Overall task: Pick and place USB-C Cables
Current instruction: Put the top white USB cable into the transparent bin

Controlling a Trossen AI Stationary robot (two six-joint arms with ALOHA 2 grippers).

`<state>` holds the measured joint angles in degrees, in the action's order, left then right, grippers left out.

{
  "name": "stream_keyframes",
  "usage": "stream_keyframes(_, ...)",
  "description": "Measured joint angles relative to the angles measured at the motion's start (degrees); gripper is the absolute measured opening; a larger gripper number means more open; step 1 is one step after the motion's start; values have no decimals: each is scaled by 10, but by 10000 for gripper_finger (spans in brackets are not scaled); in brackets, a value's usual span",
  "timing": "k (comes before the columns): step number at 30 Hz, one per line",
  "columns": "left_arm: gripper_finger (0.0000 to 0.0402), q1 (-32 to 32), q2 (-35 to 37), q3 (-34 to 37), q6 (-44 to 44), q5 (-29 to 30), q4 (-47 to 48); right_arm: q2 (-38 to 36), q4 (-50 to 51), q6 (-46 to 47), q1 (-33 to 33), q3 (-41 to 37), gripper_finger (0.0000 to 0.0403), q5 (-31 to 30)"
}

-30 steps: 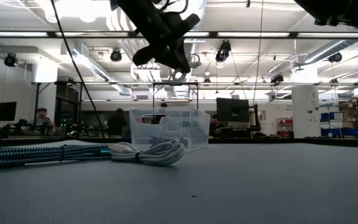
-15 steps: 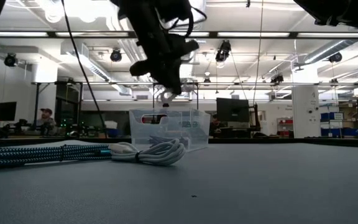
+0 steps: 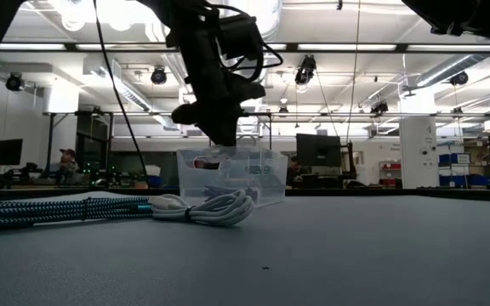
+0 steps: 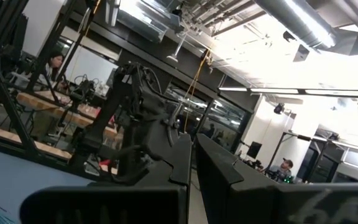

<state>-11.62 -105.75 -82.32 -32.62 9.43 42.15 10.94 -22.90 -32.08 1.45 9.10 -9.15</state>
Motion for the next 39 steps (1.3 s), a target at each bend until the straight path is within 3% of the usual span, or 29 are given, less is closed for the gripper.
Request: stream_keyframes(39, 11, -8, 0, 34, -12, 17, -61, 0, 0, -1, 0, 0, 13, 0)
